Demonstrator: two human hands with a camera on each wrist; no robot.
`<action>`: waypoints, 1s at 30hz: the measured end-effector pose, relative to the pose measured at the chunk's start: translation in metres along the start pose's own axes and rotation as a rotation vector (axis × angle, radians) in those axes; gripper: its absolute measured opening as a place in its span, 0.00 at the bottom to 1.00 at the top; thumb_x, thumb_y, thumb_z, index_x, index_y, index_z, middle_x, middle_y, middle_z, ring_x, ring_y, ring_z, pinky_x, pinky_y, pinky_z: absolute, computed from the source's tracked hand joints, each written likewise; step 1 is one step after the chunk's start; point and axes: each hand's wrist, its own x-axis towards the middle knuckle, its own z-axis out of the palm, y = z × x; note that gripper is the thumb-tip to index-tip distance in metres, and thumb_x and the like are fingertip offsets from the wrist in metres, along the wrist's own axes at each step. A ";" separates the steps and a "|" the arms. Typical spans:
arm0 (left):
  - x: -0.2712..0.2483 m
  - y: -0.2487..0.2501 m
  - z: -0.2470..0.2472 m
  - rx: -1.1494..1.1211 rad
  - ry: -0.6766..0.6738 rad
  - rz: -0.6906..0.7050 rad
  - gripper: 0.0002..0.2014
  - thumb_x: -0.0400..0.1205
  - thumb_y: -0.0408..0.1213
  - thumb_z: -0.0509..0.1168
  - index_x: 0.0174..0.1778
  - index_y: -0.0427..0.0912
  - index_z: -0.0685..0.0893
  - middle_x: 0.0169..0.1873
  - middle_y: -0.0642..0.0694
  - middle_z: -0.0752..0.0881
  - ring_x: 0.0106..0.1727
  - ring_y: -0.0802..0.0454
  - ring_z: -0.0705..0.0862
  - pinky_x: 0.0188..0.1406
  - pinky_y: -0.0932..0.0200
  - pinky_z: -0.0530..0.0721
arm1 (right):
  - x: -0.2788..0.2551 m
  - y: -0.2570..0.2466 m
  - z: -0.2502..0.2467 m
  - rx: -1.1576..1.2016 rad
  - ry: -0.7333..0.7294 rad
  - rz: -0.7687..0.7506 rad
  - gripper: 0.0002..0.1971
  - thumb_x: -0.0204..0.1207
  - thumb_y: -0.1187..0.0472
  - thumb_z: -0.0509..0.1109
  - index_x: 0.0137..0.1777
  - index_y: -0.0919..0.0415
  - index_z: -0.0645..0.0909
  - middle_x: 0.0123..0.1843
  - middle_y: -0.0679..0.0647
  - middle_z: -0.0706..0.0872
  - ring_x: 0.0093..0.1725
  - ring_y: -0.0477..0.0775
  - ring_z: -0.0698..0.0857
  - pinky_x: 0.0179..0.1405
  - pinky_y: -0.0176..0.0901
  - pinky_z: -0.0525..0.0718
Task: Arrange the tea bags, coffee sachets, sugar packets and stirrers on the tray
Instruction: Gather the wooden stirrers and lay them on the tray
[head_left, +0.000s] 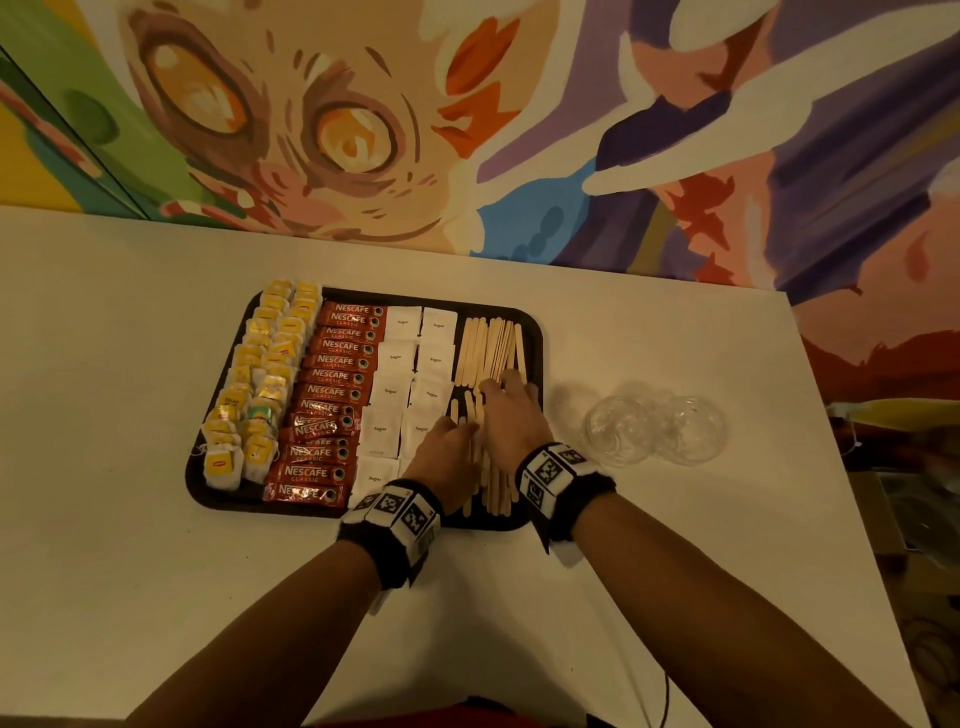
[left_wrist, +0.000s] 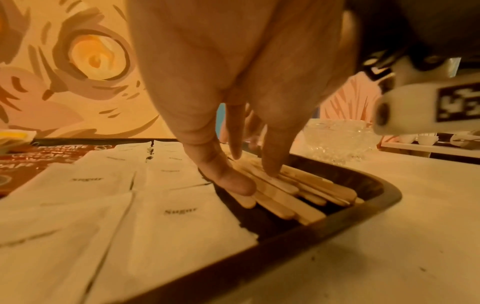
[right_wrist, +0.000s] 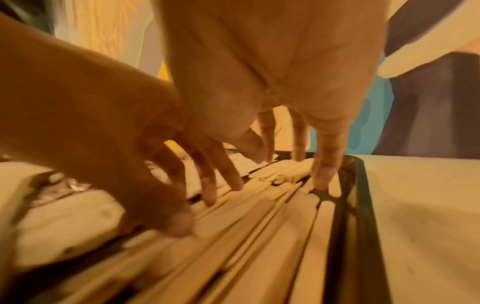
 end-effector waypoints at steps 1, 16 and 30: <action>0.000 0.000 0.000 0.009 -0.010 -0.006 0.23 0.83 0.37 0.66 0.75 0.42 0.72 0.68 0.41 0.73 0.66 0.45 0.76 0.68 0.56 0.74 | 0.005 -0.001 -0.004 -0.040 -0.015 -0.038 0.26 0.82 0.65 0.65 0.79 0.62 0.66 0.82 0.63 0.60 0.78 0.67 0.64 0.75 0.56 0.74; -0.002 0.001 0.007 0.001 0.020 0.018 0.23 0.82 0.36 0.67 0.73 0.40 0.72 0.67 0.40 0.73 0.65 0.44 0.76 0.64 0.56 0.76 | 0.012 0.012 0.002 -0.121 -0.062 -0.072 0.30 0.80 0.62 0.68 0.79 0.66 0.64 0.81 0.66 0.60 0.80 0.65 0.63 0.77 0.53 0.72; 0.051 -0.001 -0.018 0.314 0.100 0.041 0.29 0.80 0.35 0.61 0.79 0.44 0.63 0.78 0.43 0.66 0.80 0.40 0.60 0.77 0.42 0.64 | 0.017 0.017 0.005 0.101 0.001 -0.030 0.17 0.84 0.61 0.63 0.70 0.67 0.75 0.71 0.63 0.76 0.72 0.62 0.73 0.77 0.54 0.69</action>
